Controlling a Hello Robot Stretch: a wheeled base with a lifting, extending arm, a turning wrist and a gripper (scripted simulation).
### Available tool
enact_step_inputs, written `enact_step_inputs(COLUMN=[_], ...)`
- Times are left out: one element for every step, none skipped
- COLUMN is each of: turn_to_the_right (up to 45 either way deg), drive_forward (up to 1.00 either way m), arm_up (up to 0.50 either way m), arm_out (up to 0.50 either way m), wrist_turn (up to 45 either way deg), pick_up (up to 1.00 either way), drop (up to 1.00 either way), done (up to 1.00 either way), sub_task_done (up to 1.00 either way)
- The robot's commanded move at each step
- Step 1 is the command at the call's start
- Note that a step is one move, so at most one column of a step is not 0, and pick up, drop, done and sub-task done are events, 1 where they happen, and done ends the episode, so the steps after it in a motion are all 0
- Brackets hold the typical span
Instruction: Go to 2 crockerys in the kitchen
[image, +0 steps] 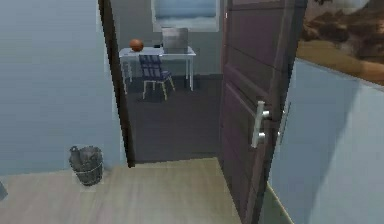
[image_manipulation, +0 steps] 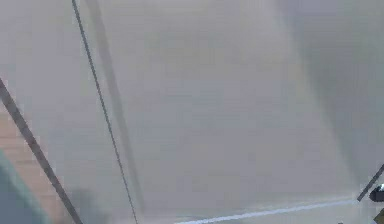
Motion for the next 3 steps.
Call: enact_step_inputs(turn_to_the_right=[0.0,-45.0,-18.0], drive_forward=[0.3,0.0,0.0], arm_up=[0.0,0.0,0.0], arm_out=[0.0,0.0,0.0], wrist_turn=[0.0,0.0,0.0], pick_up=[0.0,0.0,0.0], drop=[0.0,0.0,0.0], done=[0.0,0.0,0.0], sub_task_done=[0.0,0.0,0.0])
